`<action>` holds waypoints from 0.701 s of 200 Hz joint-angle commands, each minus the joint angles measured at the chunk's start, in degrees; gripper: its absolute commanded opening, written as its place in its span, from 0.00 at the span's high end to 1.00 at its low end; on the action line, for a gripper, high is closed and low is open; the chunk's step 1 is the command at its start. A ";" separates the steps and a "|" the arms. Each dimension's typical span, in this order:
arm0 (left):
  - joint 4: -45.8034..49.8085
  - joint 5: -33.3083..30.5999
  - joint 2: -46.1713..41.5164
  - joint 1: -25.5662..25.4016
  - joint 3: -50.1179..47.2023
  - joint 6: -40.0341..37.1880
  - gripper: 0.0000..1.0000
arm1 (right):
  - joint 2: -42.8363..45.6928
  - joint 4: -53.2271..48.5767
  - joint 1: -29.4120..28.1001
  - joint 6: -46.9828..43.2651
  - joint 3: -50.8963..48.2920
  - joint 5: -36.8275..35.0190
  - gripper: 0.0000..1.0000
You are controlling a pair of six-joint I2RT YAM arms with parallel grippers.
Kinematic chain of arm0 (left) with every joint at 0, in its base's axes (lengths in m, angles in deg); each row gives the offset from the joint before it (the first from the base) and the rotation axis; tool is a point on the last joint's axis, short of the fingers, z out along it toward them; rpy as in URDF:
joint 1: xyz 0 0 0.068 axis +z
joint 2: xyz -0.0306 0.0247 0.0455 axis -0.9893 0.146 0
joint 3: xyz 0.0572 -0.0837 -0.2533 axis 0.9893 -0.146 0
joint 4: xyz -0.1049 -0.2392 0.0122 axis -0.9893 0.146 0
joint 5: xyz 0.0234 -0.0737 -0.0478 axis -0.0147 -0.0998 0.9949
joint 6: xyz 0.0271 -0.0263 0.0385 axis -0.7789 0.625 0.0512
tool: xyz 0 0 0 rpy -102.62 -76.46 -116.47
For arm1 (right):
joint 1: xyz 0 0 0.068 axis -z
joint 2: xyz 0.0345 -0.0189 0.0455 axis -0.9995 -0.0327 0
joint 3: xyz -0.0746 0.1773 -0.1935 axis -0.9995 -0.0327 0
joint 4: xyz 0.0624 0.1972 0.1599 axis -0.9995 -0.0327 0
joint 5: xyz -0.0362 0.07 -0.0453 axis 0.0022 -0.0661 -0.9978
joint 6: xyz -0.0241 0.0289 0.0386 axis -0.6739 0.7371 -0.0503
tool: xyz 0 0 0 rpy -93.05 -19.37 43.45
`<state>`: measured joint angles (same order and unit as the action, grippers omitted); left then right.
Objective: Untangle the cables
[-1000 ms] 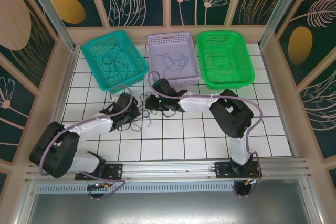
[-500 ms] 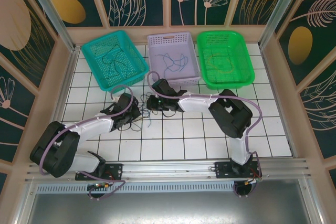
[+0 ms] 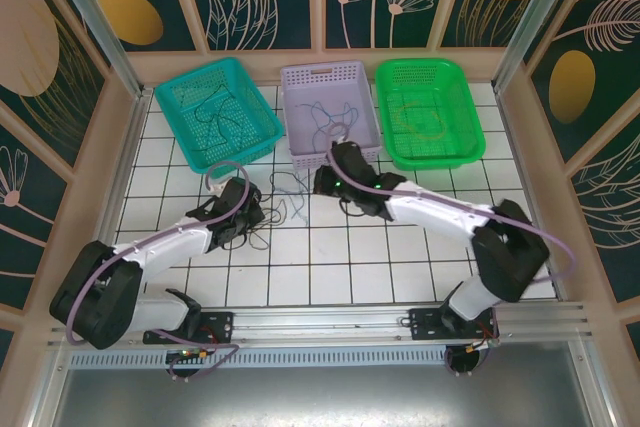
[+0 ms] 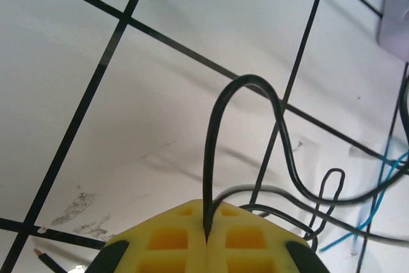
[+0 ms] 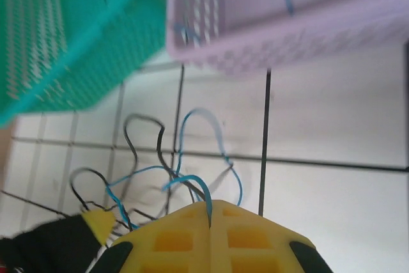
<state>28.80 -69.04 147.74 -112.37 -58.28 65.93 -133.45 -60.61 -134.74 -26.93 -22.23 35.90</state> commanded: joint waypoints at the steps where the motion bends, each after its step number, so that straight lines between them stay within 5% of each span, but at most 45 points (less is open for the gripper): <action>1: 1.48 -2.04 -1.44 -0.39 -0.12 1.89 1.00 | 4.45 -1.70 0.79 -1.01 -1.87 -3.45 1.00; 75: 2.10 -3.91 0.67 -0.34 0.55 1.82 1.00 | 19.12 -9.56 7.70 -3.56 0.65 -8.28 1.00; 140: 1.87 -3.57 3.54 -0.41 1.51 1.37 1.00 | 28.38 -10.47 13.84 -14.59 5.00 -9.65 1.00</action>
<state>29.46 -71.82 150.10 -112.52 -58.28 67.04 -106.77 -69.82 -122.87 -35.67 -20.55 28.36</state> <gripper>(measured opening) 0.057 0.048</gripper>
